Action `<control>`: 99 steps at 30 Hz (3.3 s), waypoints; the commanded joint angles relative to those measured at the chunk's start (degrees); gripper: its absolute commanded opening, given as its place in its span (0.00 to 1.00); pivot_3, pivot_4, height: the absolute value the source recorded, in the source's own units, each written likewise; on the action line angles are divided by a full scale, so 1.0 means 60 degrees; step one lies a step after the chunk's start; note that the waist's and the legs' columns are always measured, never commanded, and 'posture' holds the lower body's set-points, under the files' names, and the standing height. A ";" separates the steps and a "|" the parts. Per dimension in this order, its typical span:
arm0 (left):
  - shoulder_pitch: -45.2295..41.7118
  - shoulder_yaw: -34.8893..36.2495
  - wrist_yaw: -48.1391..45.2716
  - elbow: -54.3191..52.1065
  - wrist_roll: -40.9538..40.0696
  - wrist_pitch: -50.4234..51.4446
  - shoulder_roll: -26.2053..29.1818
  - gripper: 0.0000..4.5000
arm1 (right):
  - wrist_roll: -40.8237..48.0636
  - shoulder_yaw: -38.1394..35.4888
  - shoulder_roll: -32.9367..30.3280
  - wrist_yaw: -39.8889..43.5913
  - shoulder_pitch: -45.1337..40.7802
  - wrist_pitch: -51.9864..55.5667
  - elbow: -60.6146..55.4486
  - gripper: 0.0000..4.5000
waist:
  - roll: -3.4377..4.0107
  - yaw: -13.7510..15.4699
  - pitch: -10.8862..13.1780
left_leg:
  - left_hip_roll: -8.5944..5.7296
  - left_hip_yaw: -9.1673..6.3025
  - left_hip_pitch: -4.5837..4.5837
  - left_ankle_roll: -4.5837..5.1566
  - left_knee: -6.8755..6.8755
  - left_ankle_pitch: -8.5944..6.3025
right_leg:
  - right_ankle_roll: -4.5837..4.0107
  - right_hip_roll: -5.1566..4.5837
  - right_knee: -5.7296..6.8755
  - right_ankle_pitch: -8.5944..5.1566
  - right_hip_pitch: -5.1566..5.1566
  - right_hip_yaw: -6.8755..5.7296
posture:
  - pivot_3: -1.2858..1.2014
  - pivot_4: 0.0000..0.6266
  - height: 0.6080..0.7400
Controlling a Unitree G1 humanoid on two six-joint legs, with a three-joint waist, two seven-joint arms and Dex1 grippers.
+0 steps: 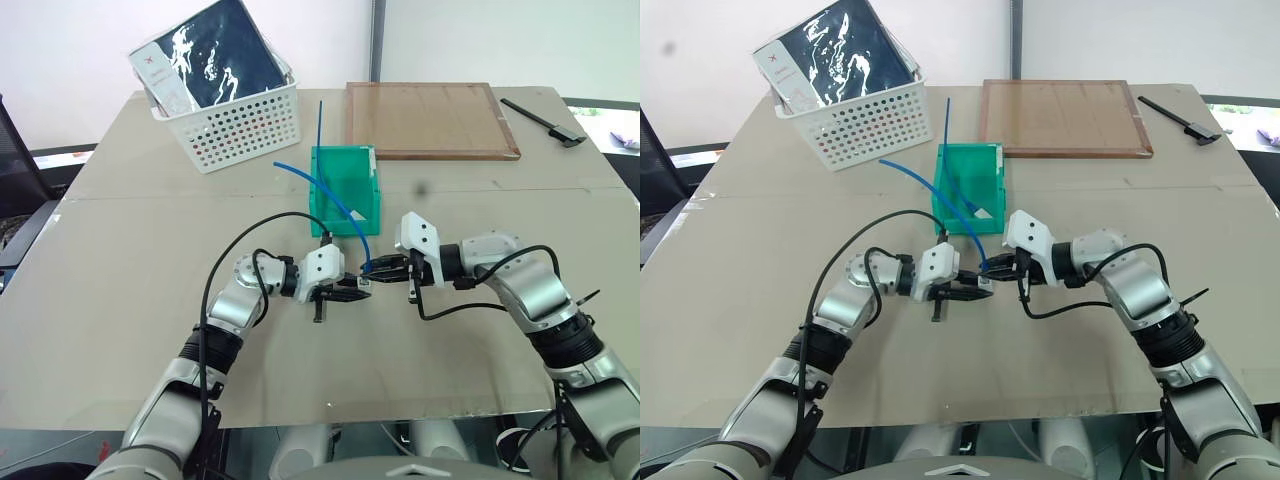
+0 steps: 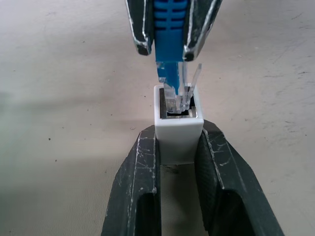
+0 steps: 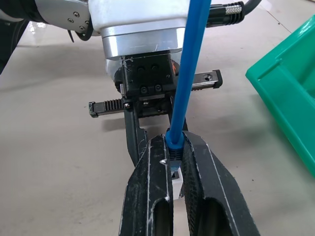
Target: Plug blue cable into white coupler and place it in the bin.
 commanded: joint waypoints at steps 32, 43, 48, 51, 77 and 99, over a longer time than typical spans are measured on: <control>0.0184 0.0139 0.0319 -0.0325 -0.0094 0.0222 -0.0046 0.08 | -0.1672 0.0478 0.0385 -0.1319 0.1098 -0.1398 0.1114 0.00 | 0.0002 -0.0059 -0.0177 | 0.0006 0.0008 0.0078 0.0000 -0.0008 -0.0001 | 0.0003 0.0006 0.0003 -0.0003 0.0065 0.0007 | 0.52 0.24 1.00; 0.1320 0.1106 0.1005 -0.2565 -0.1406 0.2369 0.0260 0.08 | 0.1288 -0.2879 -0.0295 -0.1933 0.3504 -0.0540 -0.3972 0.72 | 0.0011 0.0020 -0.0159 | 0.0006 -0.0004 -0.0010 -0.0003 -0.0014 -0.0001 | 0.0000 -0.0001 -0.0003 -0.0001 -0.0017 0.0011 | 0.52 0.24 1.00; 0.1345 0.2479 0.2848 -0.4527 -0.3170 0.6015 0.0137 0.08 | 0.0952 -0.3810 -0.0418 -0.3342 0.5810 -0.0282 -0.6092 0.72 | -0.0001 0.0049 -0.0139 | 0.0004 -0.0013 -0.0014 0.0001 -0.0017 -0.0005 | 0.0005 -0.0007 -0.0011 -0.0006 -0.0007 -0.0001 | 0.52 0.24 1.00; 0.0278 0.3639 0.4361 -0.5221 -0.4709 0.8875 -0.0054 0.08 | 0.0665 -0.4362 0.0158 -0.4494 0.7219 -0.0427 -0.7122 0.72 | -0.0020 0.0091 -0.0122 | 0.0010 -0.0040 0.0004 0.0001 -0.0001 -0.0002 | 0.0045 -0.0001 0.0001 -0.0030 0.0021 -0.0030 | 0.52 0.24 1.00; -0.5731 0.3135 0.6542 0.1322 -0.2946 1.0472 -0.0906 0.97 | 0.0040 -0.4438 0.1118 -0.6425 0.8724 -0.1375 -0.7847 0.73 | -0.0046 0.0011 -0.0102 | -0.0011 -0.0021 -0.0001 -0.0038 -0.0011 0.0020 | 0.0026 0.0001 -0.0008 -0.0019 0.0009 -0.0006 | 0.52 0.24 1.00; 0.4161 0.4435 0.2183 -0.6537 -0.3808 0.5730 0.2468 0.97 | 0.1183 -0.6528 -0.0486 -0.4115 0.9131 -0.2413 -0.5111 0.73 | -0.0036 0.0273 -0.0084 | 0.0012 0.0022 0.0012 -0.0010 -0.0025 0.0001 | -0.0031 -0.0016 -0.0016 -0.0038 0.0007 0.0038 | 0.52 0.24 1.00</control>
